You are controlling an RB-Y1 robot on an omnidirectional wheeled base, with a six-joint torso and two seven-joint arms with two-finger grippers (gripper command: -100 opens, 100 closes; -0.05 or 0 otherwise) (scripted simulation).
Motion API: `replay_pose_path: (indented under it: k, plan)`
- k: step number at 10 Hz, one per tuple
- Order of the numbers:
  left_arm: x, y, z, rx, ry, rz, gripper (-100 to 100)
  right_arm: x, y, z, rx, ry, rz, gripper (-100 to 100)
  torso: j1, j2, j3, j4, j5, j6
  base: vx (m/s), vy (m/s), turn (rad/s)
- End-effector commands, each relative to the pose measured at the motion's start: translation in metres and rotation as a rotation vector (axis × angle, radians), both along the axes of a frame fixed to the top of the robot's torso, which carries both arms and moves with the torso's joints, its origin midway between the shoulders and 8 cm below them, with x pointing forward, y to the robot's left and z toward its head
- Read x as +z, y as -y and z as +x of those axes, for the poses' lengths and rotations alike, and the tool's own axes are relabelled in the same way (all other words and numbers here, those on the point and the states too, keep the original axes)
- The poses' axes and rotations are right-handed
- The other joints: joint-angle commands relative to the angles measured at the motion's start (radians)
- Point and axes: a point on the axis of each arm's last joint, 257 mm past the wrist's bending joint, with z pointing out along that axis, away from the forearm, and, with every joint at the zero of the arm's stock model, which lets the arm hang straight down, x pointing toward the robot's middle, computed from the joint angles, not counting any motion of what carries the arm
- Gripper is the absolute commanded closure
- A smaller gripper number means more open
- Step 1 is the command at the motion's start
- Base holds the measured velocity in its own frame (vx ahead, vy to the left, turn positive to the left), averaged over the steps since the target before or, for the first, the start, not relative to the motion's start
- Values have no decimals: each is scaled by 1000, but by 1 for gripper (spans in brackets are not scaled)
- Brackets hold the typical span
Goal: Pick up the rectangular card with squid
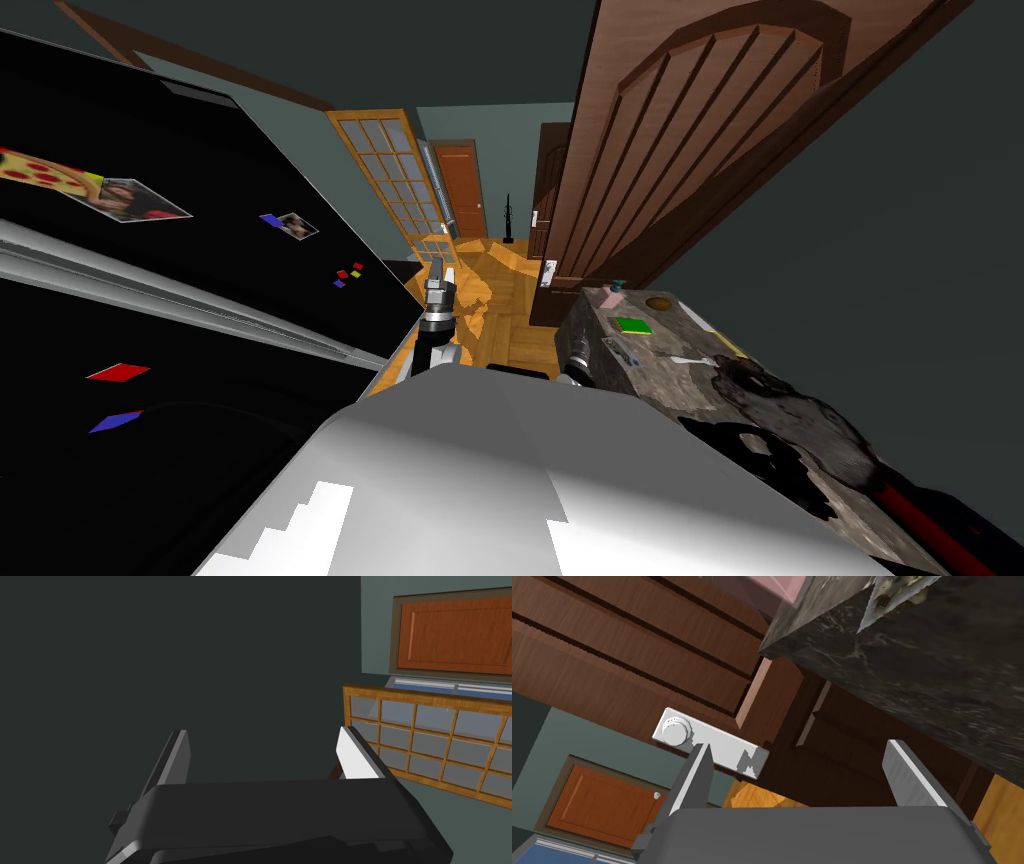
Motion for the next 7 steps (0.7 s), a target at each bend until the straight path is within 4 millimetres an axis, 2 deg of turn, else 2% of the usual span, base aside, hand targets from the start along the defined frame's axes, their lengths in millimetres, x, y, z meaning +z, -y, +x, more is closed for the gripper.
replay_pose_path:
  k: [1,2,3,5,7]
  plan:
    - [0,0,0,0,0,0,0,-1,-1,0,7,-19,-37,-100,0,0,0,0,0,0,0,0,0]
    - [0,0,0,0,0,0,0,-7,-24,19,140,-64,-145,-100,0,0,0,0,0,0,-77,19,316]
    - [0,0,0,0,0,0,0,-8,-32,27,176,-83,-191,-100,1,4,2,1,0,-1,-98,30,145]
    - [0,0,0,0,0,0,0,-29,-47,25,257,-171,-291,-100,2,4,3,1,0,0,-38,23,-34]
    - [0,0,0,0,0,0,0,-37,-64,27,333,-219,-385,-100,1,1,0,0,0,0,7,3,2]
